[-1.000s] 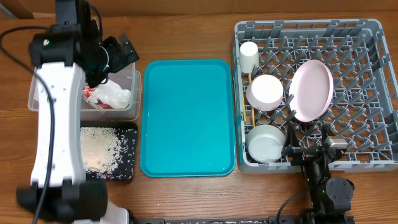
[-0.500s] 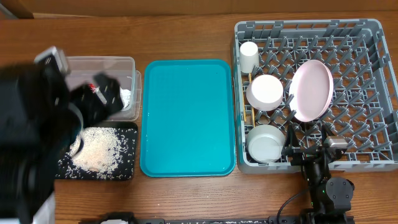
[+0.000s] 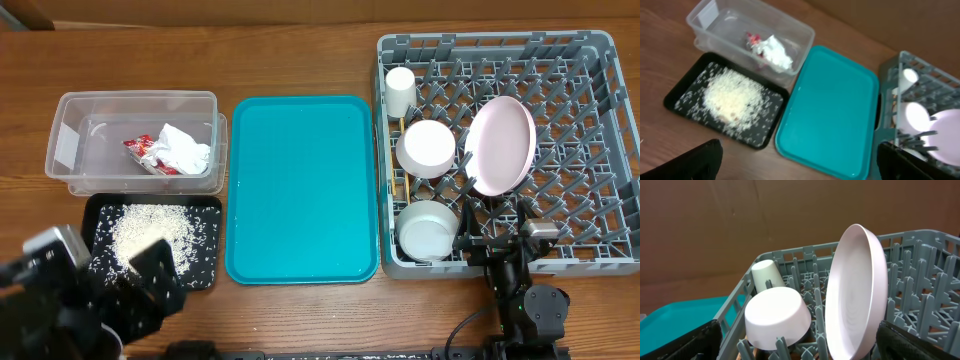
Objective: Sort waste into correct bins and load items into the dishwasher
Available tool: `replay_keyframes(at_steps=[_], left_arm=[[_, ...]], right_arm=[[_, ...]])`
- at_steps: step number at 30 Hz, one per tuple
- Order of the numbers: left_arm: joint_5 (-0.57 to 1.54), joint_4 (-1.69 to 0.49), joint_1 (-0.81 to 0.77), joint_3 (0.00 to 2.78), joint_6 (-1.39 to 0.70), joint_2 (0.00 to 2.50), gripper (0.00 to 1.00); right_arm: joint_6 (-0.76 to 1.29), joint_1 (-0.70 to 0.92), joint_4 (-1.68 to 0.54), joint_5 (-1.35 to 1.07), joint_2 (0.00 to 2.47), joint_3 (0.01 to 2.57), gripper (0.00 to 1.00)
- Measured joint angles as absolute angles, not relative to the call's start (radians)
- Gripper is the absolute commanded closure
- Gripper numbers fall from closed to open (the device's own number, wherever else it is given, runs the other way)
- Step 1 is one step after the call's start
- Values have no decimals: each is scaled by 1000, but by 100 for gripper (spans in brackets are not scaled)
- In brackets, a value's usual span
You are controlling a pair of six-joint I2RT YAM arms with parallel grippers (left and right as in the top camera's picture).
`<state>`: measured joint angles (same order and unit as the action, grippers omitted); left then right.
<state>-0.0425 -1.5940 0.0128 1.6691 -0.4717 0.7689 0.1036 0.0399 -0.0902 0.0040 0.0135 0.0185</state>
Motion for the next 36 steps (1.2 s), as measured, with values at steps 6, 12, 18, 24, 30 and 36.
replay_keyframes(at_steps=[6,12,18,24,30,36], left_arm=[[-70,-1472,15,1407,-472,624,0],[-60,-1226,22,1068,-472,458,0],[7,-866,21,731,-472,309,0],[35,-453,21,436,-472,194,0],[38,-125,41,230,-472,110,0],[33,19,48,111,-472,44,0]], right_arm=[[104,40,-91,3,14,19,0],[104,40,-91,4,13,19,0],[104,40,-90,3,13,19,0],[104,40,-90,4,13,19,0],[104,40,-90,3,13,19,0],[104,40,-90,3,13,19,0]])
